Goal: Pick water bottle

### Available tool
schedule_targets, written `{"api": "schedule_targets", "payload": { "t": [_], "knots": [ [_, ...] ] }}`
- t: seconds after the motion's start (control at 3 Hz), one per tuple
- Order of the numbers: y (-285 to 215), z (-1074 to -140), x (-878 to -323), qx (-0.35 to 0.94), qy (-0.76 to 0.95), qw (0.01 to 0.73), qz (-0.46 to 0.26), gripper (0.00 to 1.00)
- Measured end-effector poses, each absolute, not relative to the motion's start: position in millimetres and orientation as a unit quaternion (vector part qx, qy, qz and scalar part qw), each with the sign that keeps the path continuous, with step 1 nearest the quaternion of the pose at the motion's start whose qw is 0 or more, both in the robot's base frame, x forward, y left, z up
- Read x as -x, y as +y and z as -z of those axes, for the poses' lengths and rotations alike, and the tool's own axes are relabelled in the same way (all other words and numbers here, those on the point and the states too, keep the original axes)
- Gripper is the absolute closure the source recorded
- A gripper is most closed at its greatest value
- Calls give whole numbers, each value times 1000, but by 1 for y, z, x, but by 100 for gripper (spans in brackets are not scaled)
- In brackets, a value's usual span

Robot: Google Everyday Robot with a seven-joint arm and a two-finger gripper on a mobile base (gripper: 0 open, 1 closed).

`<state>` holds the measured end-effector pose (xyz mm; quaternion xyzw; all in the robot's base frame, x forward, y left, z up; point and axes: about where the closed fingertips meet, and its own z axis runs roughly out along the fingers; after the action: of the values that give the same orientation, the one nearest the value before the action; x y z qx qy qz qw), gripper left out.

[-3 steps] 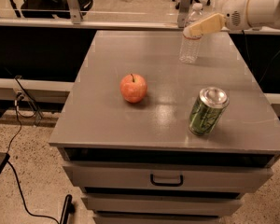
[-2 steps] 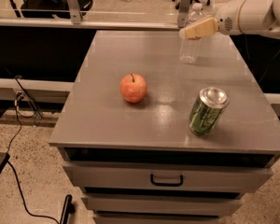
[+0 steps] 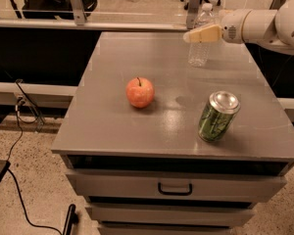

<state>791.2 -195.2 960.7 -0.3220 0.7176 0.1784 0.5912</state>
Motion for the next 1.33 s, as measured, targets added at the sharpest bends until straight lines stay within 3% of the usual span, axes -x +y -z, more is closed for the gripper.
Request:
{"api": "schedule_targets", "payload": {
  "t": [0.33,1.33],
  "knots": [
    [-195,-953,-797,314,717,594,-185,18],
    [-175,-988,-765,371,688,583,-224,88]
  ]
}}
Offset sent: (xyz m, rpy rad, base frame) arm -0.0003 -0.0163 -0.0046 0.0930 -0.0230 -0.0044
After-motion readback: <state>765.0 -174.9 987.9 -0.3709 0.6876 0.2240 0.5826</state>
